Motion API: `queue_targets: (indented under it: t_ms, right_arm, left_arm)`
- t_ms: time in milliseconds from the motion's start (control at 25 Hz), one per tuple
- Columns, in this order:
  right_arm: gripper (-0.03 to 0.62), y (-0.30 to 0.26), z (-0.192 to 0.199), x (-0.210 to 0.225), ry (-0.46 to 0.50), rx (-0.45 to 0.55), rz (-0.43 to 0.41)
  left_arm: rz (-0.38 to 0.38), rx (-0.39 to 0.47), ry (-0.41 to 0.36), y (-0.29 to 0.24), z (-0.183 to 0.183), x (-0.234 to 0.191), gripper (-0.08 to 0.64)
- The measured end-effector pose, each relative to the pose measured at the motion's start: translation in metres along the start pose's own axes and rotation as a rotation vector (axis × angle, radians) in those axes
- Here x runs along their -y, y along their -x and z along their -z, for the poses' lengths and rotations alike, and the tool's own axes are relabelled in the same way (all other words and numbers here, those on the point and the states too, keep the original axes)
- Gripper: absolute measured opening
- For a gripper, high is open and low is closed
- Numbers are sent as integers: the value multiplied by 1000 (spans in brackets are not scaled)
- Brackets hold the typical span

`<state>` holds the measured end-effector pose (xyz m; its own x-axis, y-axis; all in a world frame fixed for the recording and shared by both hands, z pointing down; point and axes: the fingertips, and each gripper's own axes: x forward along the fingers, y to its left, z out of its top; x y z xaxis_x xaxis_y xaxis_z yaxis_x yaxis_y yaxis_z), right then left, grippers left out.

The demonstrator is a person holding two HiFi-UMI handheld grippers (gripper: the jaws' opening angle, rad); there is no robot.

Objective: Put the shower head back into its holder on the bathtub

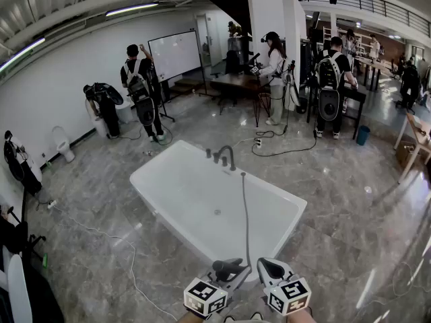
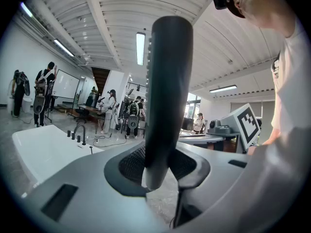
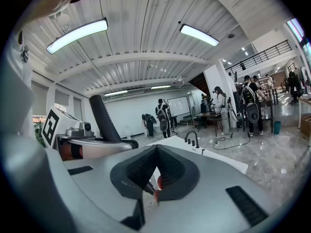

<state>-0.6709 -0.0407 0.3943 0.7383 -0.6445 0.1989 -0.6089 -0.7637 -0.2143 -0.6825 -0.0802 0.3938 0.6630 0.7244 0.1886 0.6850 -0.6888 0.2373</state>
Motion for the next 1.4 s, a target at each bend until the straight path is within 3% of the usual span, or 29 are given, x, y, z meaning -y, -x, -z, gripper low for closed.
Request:
queue_targets:
  t_ms: [1080,1400]
  right_arm:
    - [15,4,6,-2,-31,47,-43]
    - [15,2,11,-8,-70,31,-9]
  left_arm:
    - [20,8,-2,-7,8,-1,124]
    - [44,6,-9,-1,3,-11,124]
